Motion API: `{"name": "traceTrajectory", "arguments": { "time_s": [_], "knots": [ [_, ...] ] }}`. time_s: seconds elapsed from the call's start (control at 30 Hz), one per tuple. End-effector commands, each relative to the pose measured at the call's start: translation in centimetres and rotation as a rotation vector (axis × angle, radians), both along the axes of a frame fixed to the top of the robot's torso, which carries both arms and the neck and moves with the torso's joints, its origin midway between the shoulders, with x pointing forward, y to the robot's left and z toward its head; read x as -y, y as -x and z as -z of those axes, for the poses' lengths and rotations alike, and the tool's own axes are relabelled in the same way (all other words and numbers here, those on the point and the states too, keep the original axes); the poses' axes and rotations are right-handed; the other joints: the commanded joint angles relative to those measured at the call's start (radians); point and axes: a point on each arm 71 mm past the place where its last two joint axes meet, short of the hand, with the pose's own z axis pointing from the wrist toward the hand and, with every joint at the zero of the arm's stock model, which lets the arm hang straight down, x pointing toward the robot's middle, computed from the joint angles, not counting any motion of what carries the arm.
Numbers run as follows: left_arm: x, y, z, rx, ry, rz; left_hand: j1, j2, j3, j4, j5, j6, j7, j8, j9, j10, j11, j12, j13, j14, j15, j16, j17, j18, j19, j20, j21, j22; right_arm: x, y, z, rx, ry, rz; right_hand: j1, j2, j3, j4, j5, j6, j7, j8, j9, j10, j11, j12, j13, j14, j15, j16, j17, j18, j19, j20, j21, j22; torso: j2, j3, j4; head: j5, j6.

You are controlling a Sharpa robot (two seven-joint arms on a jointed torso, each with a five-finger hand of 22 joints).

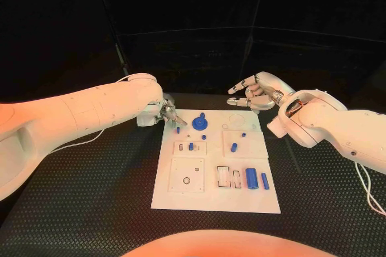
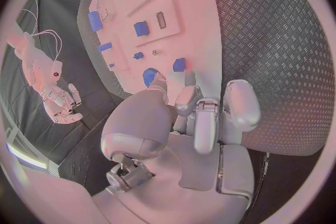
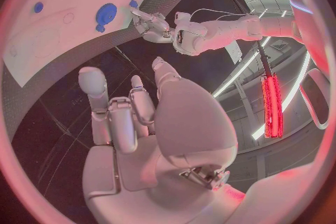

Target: Assemble the parts on the task board

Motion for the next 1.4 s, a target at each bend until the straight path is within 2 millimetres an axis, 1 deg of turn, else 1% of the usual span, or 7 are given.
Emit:
{"name": "traceTrajectory", "arguments": {
  "time_s": [0.03,0.33,0.6,0.67,0.87,1.13,1.4],
  "knots": [
    [0.09,0.02,0.16,-0.018,-0.01,0.017,0.007,0.002,-0.005,-0.002,0.004,0.011,0.0,-0.005,-0.002,-0.003,0.003,-0.003,-0.001,0.105,0.007,0.003,0.263,0.005,0.001,0.007,-0.004,0.001,-0.16,0.04,-0.18,0.008,-0.007,-0.007,-0.008,0.002,-0.007,0.002,-0.002,0.001,0.002,0.006,0.0,-0.003,-0.003,-0.005,-0.001,0.068,-0.005,-0.004,0.109,0.012,-0.006,0.002,-0.004,-0.001,0.0,0.0,-0.0008,0.0,-0.001],
    [0.22,0.07,0.43,-0.033,-0.015,0.023,0.026,0.009,-0.01,-0.011,0.004,0.024,-0.003,-0.005,-0.008,-0.002,0.001,-0.002,0.0,0.105,0.006,0.003,0.263,0.005,0.002,0.006,-0.004,0.003,-0.2,0.03,-0.18,0.009,-0.008,-0.008,-0.008,0.004,-0.007,0.004,-0.001,0.001,0.002,0.007,0.0,-0.003,-0.003,-0.005,-0.001,0.068,-0.005,-0.005,0.108,0.012,-0.006,0.002,-0.004,-0.002,-0.001,0.0002,0.001,0.0,-0.004],
    [0.34,0.14,0.61,-0.04,-0.017,0.027,0.042,0.016,-0.012,-0.02,0.004,0.034,-0.005,-0.004,-0.011,-0.002,-0.001,-0.001,0.0,0.105,0.004,0.003,0.263,0.005,0.002,0.005,-0.004,0.005,-0.23,0.01,-0.18,0.009,-0.008,-0.009,-0.008,0.004,-0.007,0.004,-0.001,0.001,0.002,0.007,0.0,-0.003,-0.003,-0.005,-0.001,0.068,-0.005,-0.005,0.108,0.012,-0.006,0.002,-0.004,-0.002,-0.001,-0.0001,-0.0001,0.001,-0.005],
    [0.37,0.15,0.62,-0.04,-0.017,0.027,0.047,0.019,-0.012,-0.023,0.004,0.036,-0.006,-0.003,-0.012,-0.001,-0.002,-0.001,0.0,0.105,0.004,0.003,0.263,0.005,0.002,0.004,-0.004,0.005,-0.22,0.01,-0.18,0.009,-0.008,-0.009,-0.008,0.004,-0.007,0.004,-0.001,0.001,0.002,0.007,0.0,-0.003,-0.003,-0.005,-0.001,0.068,-0.005,-0.005,0.108,0.012,-0.006,0.002,-0.004,-0.002,0.0,0.0002,0.0001,0.0,-0.005],
    [0.47,0.18,0.67,-0.042,-0.016,0.029,0.076,0.043,-0.003,-0.04,0.004,0.041,-0.007,-0.004,-0.016,-0.001,-0.003,-0.001,-0.001,0.105,0.003,0.003,0.263,0.005,0.002,0.003,-0.004,0.005,-0.3,0.01,-0.17,0.008,-0.008,-0.01,-0.008,0.007,-0.008,0.005,0.001,0.001,0.002,0.008,0.0,-0.002,-0.003,-0.004,0.0,0.068,-0.005,-0.005,0.108,0.012,-0.006,0.002,-0.005,-0.002,0.0,0.0001,-0.0003,0.001,-0.006],
    [0.56,0.23,0.72,-0.048,-0.013,0.032,0.09,0.049,-0.002,-0.049,0.004,0.045,-0.008,-0.004,-0.018,-0.001,-0.004,0.0,-0.001,0.105,0.002,0.003,0.263,0.005,0.002,0.002,-0.005,0.006,-0.35,0.01,-0.16,0.007,-0.008,-0.012,-0.008,0.007,-0.008,0.005,0.001,0.001,0.002,0.008,0.0,-0.002,-0.003,-0.004,0.0,0.068,-0.005,-0.005,0.108,0.012,-0.006,0.002,-0.005,-0.002,-0.001,0.0003,0.0001,-0.001,-0.009],
    [0.6,0.27,0.75,-0.052,-0.003,0.029,0.117,0.063,0.003,-0.069,0.004,0.051,-0.009,-0.001,-0.021,0.0,-0.005,0.0,-0.001,0.105,0.002,0.003,0.263,0.005,0.002,0.002,-0.005,0.007,-0.34,0.01,-0.16,0.007,-0.007,-0.011,-0.007,0.008,-0.008,0.006,0.002,0.001,0.001,0.008,0.0,-0.001,-0.003,-0.004,0.001,0.068,-0.006,-0.005,0.109,0.012,-0.006,0.002,-0.005,-0.002,0.0,0.0002,0.0002,-0.002,-0.011]
  ]
}}
